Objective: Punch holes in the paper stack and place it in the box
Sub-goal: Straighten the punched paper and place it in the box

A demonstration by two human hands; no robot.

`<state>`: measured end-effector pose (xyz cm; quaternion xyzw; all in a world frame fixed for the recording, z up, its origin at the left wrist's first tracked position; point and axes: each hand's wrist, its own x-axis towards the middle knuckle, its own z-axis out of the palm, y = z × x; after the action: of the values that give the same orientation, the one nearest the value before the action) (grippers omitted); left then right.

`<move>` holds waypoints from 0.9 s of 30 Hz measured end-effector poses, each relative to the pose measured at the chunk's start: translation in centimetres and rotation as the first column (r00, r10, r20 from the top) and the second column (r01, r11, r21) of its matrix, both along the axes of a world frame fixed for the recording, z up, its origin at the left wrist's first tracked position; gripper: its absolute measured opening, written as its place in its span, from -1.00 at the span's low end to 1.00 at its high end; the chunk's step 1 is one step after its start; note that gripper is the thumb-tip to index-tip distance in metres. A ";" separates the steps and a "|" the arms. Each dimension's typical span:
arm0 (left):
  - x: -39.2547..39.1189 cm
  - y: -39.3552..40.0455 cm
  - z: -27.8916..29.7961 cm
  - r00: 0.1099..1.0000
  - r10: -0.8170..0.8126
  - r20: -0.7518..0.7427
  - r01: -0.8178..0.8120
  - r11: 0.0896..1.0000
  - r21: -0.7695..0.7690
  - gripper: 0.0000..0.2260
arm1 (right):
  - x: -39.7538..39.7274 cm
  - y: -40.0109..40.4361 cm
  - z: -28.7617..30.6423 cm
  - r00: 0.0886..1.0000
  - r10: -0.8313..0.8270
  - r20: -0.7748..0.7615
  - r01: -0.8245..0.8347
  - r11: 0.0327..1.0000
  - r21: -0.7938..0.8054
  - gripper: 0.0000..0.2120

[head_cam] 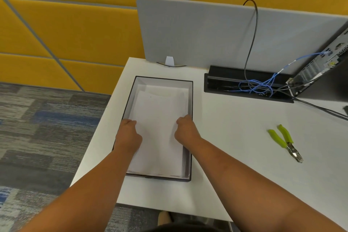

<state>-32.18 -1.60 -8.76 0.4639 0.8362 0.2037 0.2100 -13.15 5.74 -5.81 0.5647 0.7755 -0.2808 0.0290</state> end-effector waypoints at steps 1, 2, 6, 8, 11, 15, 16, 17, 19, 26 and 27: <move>0.0 0.0 0.0 1.000 0.004 -0.004 -0.004 1.000 -0.021 -0.51 | 0.0 -0.1 -0.2 0.998 0.051 0.026 -0.052 0.998 0.029 -0.73; 0.0 -0.1 0.1 1.000 -0.001 -0.019 0.000 0.999 -0.043 -0.53 | -0.1 -0.3 -0.4 0.994 0.102 0.050 -0.105 0.993 0.061 -0.76; 0.0 -0.5 0.0 0.985 -0.099 -0.144 0.079 0.987 -0.139 -0.58 | -0.6 -0.8 -0.3 0.944 0.162 0.286 -0.184 0.982 0.052 -0.73; -0.1 -0.4 -0.1 0.977 -0.147 -0.157 0.123 0.981 -0.149 -0.53 | -0.5 -0.6 -0.7 0.910 0.197 0.366 -0.216 0.976 0.012 -0.68; 0.1 -0.1 -0.2 0.969 -0.192 -0.155 0.168 0.974 -0.152 -0.50 | -0.2 -0.1 -1.0 0.792 0.301 0.530 -0.363 0.932 0.013 -0.67; 0.8 0.3 -0.4 0.958 -0.235 -0.166 0.208 0.965 -0.160 -0.52 | 0.2 0.0 -0.6 0.646 0.368 0.669 -0.490 0.872 -0.007 -0.75; 0.9 0.3 -0.4 0.955 -0.239 -0.176 0.211 0.964 -0.163 -0.52 | 0.2 0.0 -0.6 0.631 0.373 0.680 -0.499 0.866 -0.011 -0.81; 0.9 0.3 -0.4 0.953 -0.240 -0.187 0.208 0.963 -0.174 -0.53 | 0.3 0.0 -0.5 0.622 0.372 0.689 -0.496 0.868 -0.021 -0.84; 1.0 0.4 -0.2 0.947 -0.243 -0.209 0.199 0.957 -0.211 -0.54 | 0.2 -0.1 -0.5 0.614 0.368 0.698 -0.501 0.865 -0.016 -0.85; 1.5 0.5 0.4 0.949 -0.226 -0.220 0.159 0.945 -0.287 -0.63 | 0.0 -1.2 -0.4 0.638 0.316 0.702 -0.467 0.884 0.026 -0.81; 1.6 0.6 0.5 0.949 -0.232 -0.214 0.162 0.940 -0.299 -0.64 | 0.0 -1.4 -0.3 0.659 0.302 0.688 -0.459 0.887 0.049 -0.78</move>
<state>-30.58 -1.01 -8.27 0.5333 0.8249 0.0032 0.1873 -13.17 4.35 -6.15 0.4504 0.8406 0.0381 0.2986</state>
